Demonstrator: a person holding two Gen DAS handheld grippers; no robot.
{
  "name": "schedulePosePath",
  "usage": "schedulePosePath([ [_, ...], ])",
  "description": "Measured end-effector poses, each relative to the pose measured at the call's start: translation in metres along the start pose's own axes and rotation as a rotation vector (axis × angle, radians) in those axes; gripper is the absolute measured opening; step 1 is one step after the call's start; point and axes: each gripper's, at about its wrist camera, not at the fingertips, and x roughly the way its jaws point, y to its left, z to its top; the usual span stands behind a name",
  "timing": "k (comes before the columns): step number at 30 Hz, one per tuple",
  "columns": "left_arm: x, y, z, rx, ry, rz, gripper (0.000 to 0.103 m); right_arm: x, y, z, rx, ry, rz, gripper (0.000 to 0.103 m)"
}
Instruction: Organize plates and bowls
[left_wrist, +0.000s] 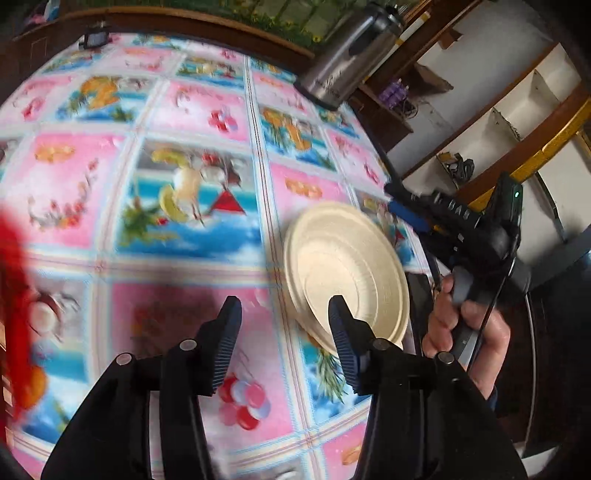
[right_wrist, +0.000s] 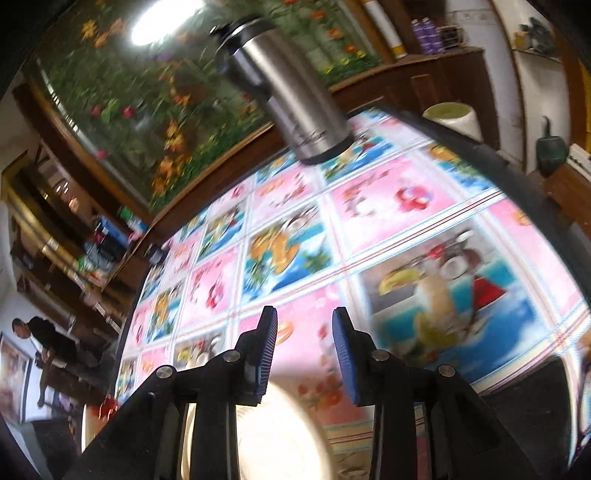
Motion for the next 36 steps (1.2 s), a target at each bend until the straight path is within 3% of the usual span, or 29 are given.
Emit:
schedulePosePath([
  [3, 0.006, 0.003, 0.01, 0.0, 0.015, -0.017, 0.056, 0.0, 0.002, -0.002, -0.015, -0.003, -0.041, 0.034],
  [8, 0.034, -0.005, 0.022, 0.014, 0.058, -0.083, 0.056, 0.004, -0.01, -0.001, 0.039, 0.035, 0.016, 0.034],
  [10, 0.044, -0.009, 0.027, 0.03, 0.047, -0.046, 0.053, 0.004, -0.009, 0.0, 0.034, 0.03, 0.009, 0.034],
  [12, 0.055, -0.013, 0.032, 0.045, 0.05, -0.048, 0.025, 0.004, -0.009, 0.0, 0.031, 0.03, 0.015, 0.034],
  [15, 0.063, -0.021, 0.034, 0.088, 0.041, -0.003, 0.009, 0.003, -0.01, 0.001, 0.035, 0.029, 0.011, 0.034],
  [20, 0.055, -0.028, 0.023, 0.176, 0.011, 0.093, 0.008, 0.002, -0.01, 0.002, 0.029, 0.02, 0.004, 0.034],
  [27, 0.021, -0.012, -0.008, 0.151, -0.045, 0.126, 0.008, -0.011, -0.004, -0.005, 0.004, -0.02, 0.015, 0.034],
  [30, 0.012, -0.006, -0.017, 0.133, -0.057, 0.116, 0.008, -0.029, -0.003, -0.027, 0.012, -0.014, 0.06, 0.034],
  [36, 0.008, 0.002, -0.022, 0.103, -0.079, 0.094, 0.008, -0.075, 0.006, -0.094, 0.004, 0.088, 0.208, 0.034],
])
